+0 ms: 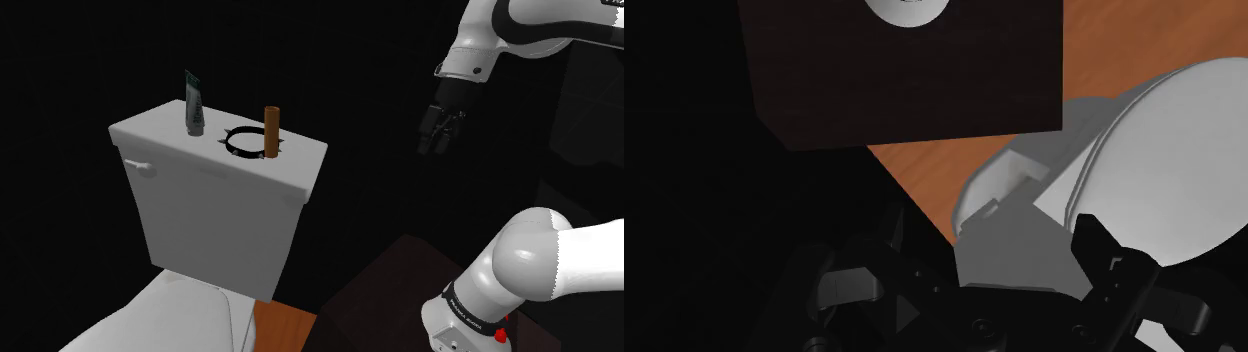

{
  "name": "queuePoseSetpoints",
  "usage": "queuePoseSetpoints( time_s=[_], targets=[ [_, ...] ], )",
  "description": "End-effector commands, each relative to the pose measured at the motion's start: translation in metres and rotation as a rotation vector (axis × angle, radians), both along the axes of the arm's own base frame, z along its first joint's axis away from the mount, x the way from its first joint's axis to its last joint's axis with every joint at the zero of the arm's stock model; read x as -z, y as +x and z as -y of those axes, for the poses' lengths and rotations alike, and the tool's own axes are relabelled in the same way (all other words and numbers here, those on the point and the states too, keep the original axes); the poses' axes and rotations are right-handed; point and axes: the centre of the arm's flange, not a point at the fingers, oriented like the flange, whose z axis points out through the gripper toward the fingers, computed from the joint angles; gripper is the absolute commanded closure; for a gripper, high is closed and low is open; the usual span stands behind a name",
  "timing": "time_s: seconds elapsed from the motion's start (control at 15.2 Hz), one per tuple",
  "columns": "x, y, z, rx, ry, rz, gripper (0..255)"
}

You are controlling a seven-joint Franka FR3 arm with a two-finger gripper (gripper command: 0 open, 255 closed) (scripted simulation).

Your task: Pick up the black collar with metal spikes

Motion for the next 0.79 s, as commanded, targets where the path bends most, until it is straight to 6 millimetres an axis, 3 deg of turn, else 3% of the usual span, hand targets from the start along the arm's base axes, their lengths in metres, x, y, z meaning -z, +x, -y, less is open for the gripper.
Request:
queuePoseSetpoints(
  time_s=[0.0, 0.73],
  targets=[
    [0.000, 0.000, 0.000, 0.000, 0.000, 0.000, 0],
    [0.025, 0.116, -0.076, 0.024, -0.054, 0.055, 0]
  ],
)
